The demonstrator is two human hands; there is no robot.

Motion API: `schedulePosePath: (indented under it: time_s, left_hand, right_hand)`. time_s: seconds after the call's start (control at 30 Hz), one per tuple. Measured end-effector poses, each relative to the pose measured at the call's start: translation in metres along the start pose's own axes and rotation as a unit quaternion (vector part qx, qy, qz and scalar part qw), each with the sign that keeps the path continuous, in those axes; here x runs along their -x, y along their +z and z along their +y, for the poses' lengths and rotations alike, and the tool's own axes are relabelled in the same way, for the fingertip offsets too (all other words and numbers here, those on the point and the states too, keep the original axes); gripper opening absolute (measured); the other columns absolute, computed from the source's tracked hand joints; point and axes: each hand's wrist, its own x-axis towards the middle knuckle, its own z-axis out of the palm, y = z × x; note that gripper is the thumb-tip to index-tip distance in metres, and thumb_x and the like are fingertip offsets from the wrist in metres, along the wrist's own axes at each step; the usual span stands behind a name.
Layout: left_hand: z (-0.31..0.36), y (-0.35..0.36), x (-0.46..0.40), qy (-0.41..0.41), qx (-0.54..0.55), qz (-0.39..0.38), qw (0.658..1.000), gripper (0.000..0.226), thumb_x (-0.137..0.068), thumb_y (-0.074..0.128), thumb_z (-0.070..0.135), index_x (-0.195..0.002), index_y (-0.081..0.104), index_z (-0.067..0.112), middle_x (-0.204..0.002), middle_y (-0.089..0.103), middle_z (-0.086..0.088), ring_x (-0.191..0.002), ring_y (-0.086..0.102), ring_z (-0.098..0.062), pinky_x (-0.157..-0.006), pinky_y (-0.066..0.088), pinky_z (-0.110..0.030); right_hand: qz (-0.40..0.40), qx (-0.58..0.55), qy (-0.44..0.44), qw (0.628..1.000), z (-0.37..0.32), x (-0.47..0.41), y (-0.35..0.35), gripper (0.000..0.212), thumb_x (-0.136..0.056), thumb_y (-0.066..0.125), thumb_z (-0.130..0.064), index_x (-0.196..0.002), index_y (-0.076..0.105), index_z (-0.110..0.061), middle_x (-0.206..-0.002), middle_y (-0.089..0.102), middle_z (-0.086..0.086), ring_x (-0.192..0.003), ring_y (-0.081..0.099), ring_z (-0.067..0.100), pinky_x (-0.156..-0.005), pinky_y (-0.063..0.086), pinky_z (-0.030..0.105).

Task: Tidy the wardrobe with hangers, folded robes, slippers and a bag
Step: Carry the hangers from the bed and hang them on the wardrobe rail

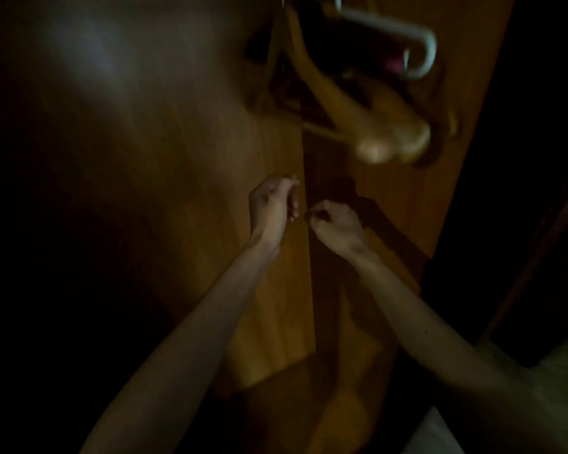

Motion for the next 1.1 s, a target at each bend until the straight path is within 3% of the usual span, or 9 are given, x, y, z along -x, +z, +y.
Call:
schedulePosePath:
  time_s: [0.1,0.23,0.33,0.47,0.6,0.73,0.9,1.0,1.1]
  left_hand:
    - [-0.068,-0.012,0.031,-0.091,-0.069,-0.039,0.993,0.018,-0.099,0.055,0.021,-0.096,0.07,0.012,-0.063,0.057,0.001,-0.056,0.052,-0.011,-0.052,0.042,-0.024]
    - [-0.163,-0.019,0.08,-0.238,-0.132,-0.076,0.959,0.015,-0.1,0.056,0.014,-0.091,0.068,0.011,-0.062,0.057,-0.002,-0.046,0.051,-0.008,-0.049,0.041,-0.022]
    - [-0.23,-0.024,0.119,-0.358,-0.185,-0.118,0.907,0.014,-0.1,0.058,0.014,-0.101,0.07,0.006,-0.069,0.062,-0.003,-0.049,0.059,-0.008,-0.049,0.048,-0.021]
    - [-0.298,-0.034,0.175,-0.477,-0.24,-0.197,0.822,0.02,-0.099,0.061,0.017,-0.111,0.07,0.004,-0.081,0.07,-0.006,-0.067,0.069,-0.015,-0.059,0.057,-0.022]
    - [-0.345,-0.039,0.21,-0.524,-0.275,-0.265,0.761,0.016,-0.099,0.06,0.015,-0.106,0.069,0.003,-0.081,0.07,-0.007,-0.068,0.069,-0.016,-0.058,0.057,-0.024]
    - [-0.38,-0.041,0.237,-0.511,-0.341,-0.366,0.699,0.015,-0.097,0.062,0.016,-0.102,0.069,0.004,-0.079,0.07,-0.007,-0.065,0.068,-0.014,-0.059,0.056,-0.024]
    - [-0.404,-0.031,0.277,-0.46,-0.419,-0.493,0.609,0.009,-0.097,0.06,0.013,-0.092,0.065,0.007,-0.072,0.067,-0.007,-0.057,0.065,-0.015,-0.048,0.05,-0.021]
    - [-0.415,-0.026,0.308,-0.422,-0.461,-0.567,0.537,0.011,-0.097,0.058,0.015,-0.09,0.066,0.009,-0.07,0.068,-0.005,-0.056,0.065,-0.013,-0.049,0.05,-0.021]
    - [-0.419,-0.017,0.344,-0.374,-0.501,-0.626,0.466,0.013,-0.097,0.058,0.015,-0.089,0.067,0.01,-0.069,0.068,-0.005,-0.054,0.065,-0.012,-0.048,0.049,-0.02]
  right_hand:
    - [-0.05,0.077,0.043,0.995,0.058,0.029,0.027,0.008,-0.097,0.056,-0.024,-0.1,0.063,-0.026,-0.082,0.054,-0.018,-0.075,0.052,0.0,-0.058,0.038,0.016]
    - [-0.143,0.111,0.16,0.97,0.148,0.078,0.07,0.016,-0.091,0.064,-0.034,-0.103,0.07,-0.025,-0.103,0.067,-0.009,-0.097,0.063,0.011,-0.086,0.05,0.026]
    - [-0.192,0.11,0.229,0.948,0.21,0.117,0.095,0.016,-0.089,0.067,-0.039,-0.095,0.069,-0.025,-0.106,0.07,-0.002,-0.095,0.067,0.016,-0.082,0.055,0.031]
    - [-0.251,0.106,0.28,0.921,0.266,0.177,0.115,0.021,-0.089,0.068,-0.03,-0.104,0.071,-0.017,-0.11,0.071,0.006,-0.096,0.07,0.023,-0.086,0.059,0.041]
    - [-0.275,0.065,0.353,0.892,0.298,0.245,0.126,0.018,-0.094,0.063,-0.023,-0.105,0.072,-0.011,-0.1,0.074,0.01,-0.087,0.072,0.025,-0.073,0.056,0.026]
    - [-0.218,0.028,0.461,0.86,0.317,0.313,0.14,0.024,-0.095,0.059,-0.019,-0.109,0.07,-0.002,-0.108,0.072,0.015,-0.095,0.07,0.028,-0.086,0.055,0.034]
    - [-0.072,-0.041,0.613,0.786,0.323,0.413,0.16,0.025,-0.093,0.054,-0.016,-0.104,0.072,-0.002,-0.089,0.076,0.014,-0.042,0.058,0.005,-0.07,0.055,0.027]
    - [-0.026,-0.101,0.678,0.728,0.319,0.473,0.17,0.027,-0.095,0.053,-0.013,-0.115,0.069,-0.004,-0.096,0.074,0.013,-0.047,0.059,0.009,-0.065,0.054,0.03]
    - [0.085,-0.153,0.719,0.673,0.307,0.535,0.183,0.023,-0.093,0.059,-0.014,-0.111,0.07,-0.005,-0.087,0.069,0.007,-0.061,0.06,0.015,-0.062,0.051,0.027]
